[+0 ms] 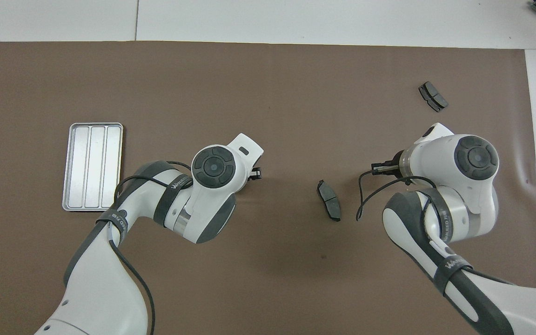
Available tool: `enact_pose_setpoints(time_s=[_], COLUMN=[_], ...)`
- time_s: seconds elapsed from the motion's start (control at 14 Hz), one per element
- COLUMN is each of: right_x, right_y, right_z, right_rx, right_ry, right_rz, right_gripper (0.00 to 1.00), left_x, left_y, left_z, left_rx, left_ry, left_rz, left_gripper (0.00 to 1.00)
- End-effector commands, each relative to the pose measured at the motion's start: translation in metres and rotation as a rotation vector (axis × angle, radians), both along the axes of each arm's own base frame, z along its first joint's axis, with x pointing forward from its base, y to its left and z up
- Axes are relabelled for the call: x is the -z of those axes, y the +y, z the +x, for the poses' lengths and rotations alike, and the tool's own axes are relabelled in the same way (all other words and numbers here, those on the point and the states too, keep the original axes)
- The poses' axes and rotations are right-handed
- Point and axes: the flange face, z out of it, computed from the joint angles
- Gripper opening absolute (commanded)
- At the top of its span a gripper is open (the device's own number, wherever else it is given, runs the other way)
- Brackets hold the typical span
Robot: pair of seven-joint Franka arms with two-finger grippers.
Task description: Pick bearing gear from pile to tray
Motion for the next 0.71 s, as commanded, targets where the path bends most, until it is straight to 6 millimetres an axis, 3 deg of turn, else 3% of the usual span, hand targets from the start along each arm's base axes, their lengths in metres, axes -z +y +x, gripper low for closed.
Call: enact_pose_setpoints(time_s=[0.0, 0.36, 0.64], right_x=[-0.021, -0.051, -0.057], right_y=[0.018, 0.036, 0.041], right_z=[0.015, 0.04, 0.043], right_rx=[0.039, 0.067, 0.065], right_ry=[-0.03, -0.034, -0.04], right_rz=[0.036, 0.05, 0.054], right_gripper=[0.02, 0.0, 0.0], left_x=[0.003, 0.004, 0.005], left_y=[0.003, 0.004, 0.004], left_z=[-0.001, 0.0, 0.0], left_rx=[0.001, 0.001, 0.001], left_ry=[-0.009, -0.009, -0.008], left_rz=[-0.01, -0.009, -0.008], left_gripper=[0.54, 0.38, 0.26])
